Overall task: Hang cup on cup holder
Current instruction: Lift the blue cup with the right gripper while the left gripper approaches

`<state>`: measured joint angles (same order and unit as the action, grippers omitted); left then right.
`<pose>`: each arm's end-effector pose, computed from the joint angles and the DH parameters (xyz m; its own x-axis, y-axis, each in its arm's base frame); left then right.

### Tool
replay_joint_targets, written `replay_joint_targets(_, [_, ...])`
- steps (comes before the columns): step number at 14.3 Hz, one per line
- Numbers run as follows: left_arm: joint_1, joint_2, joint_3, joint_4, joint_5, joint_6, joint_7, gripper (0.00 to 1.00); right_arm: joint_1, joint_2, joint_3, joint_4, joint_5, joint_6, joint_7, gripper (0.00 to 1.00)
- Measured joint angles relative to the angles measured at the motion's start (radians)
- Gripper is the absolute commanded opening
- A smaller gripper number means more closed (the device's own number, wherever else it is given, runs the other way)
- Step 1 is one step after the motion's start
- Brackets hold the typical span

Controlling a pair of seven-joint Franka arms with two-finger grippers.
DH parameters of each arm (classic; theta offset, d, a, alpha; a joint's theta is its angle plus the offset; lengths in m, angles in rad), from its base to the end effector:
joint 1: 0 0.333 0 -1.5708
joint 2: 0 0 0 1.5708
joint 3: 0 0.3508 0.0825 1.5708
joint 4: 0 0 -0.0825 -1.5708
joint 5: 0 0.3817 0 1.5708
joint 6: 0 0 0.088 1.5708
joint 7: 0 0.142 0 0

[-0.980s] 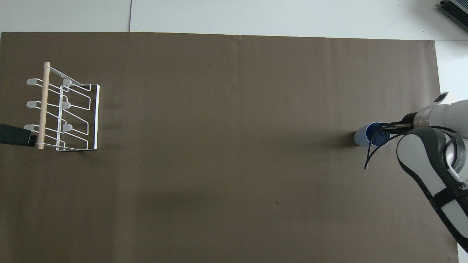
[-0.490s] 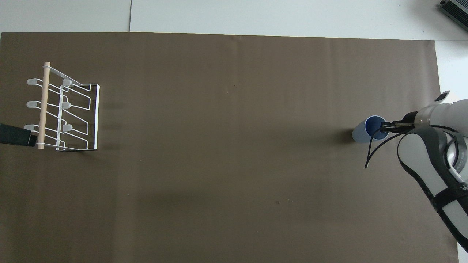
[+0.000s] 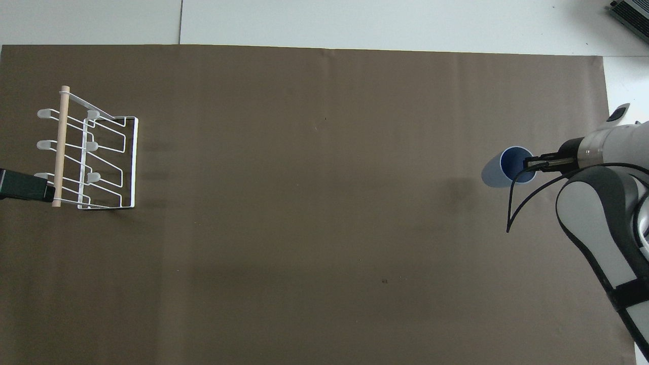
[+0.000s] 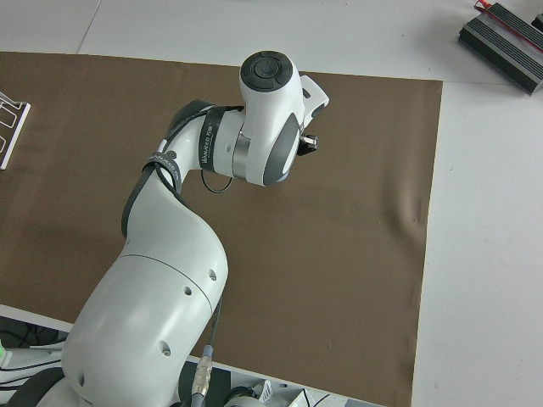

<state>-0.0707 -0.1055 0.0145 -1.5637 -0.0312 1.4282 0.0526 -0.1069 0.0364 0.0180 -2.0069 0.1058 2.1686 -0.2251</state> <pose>0.4978 -0.0323 0.6709 0.9932 -0.1131 -0.0282 -0.1121 -0.9931 0.0340 0.5762 -0.0442 0.4508 0.9872 0.0766 0.1402 0.0864 -0.9941 -0.0650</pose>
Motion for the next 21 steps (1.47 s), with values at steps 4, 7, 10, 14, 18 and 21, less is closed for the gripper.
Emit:
replay_joint_targets(4, [-0.002,0.0,-0.01,-0.001,-0.06,0.009,-0.108,1.0,0.0,-0.037,0.007,0.017,0.151,-0.066,-0.044,0.0])
replay_joint_targets(7, [-0.008,0.0,-0.035,-0.002,-0.119,0.016,-0.21,1.0,0.0,-0.06,0.013,0.039,0.261,-0.142,-0.083,0.0])
replay_joint_targets(10, [-0.046,0.0,-0.053,-0.006,-0.167,0.034,-0.354,1.0,0.001,-0.07,0.034,0.066,0.381,-0.191,-0.116,0.0])
replay_joint_targets(14, [-0.138,0.0,-0.058,-0.013,-0.237,0.08,-0.671,1.0,0.001,-0.071,0.045,0.072,0.533,-0.23,-0.116,0.0])
replay_joint_targets(18, [-0.2,0.0,-0.061,-0.019,-0.337,0.168,-1.004,1.0,0.001,-0.079,0.045,0.073,0.692,-0.281,-0.116,0.0])
replay_joint_targets(21, [-0.251,0.001,-0.064,-0.04,-0.404,0.286,-1.279,1.0,0.001,-0.084,0.045,0.073,0.812,-0.302,-0.115,0.0])
